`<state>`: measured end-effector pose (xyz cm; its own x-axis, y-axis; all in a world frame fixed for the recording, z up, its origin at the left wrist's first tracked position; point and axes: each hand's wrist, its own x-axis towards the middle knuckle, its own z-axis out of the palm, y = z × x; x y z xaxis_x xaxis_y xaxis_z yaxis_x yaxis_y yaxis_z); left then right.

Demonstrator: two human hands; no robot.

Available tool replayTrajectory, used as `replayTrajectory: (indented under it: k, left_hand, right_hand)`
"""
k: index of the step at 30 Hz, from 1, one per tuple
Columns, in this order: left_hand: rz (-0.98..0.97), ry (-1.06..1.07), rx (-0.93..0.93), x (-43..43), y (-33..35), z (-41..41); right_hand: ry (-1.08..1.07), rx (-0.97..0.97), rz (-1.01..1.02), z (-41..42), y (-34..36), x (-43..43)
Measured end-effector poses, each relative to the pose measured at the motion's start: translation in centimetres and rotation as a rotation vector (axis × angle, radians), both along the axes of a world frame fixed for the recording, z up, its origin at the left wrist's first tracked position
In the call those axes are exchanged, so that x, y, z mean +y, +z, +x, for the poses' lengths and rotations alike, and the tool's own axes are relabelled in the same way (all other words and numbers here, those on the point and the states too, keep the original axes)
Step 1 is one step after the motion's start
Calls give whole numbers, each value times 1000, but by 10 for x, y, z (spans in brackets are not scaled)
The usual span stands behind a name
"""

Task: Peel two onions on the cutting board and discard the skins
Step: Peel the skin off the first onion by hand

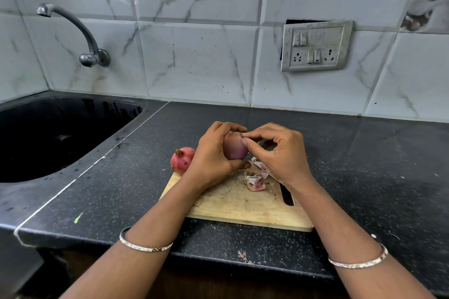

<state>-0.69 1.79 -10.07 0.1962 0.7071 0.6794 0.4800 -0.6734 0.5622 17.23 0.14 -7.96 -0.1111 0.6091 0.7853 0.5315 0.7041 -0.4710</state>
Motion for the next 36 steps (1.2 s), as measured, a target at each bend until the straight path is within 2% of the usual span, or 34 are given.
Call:
replayTrajectory:
  k: [15,25,36]
  left_hand:
    - [17,32,64,-2,-2,0]
    - [17,64,6,-1,-1,0]
    - [48,56,52,0,-2,-2]
  right_hand:
    - [-104,-48,31,1,-4,3]
    - [1,39,-50,0,-2,-3]
    - [2,35,-39,1,-4,-1]
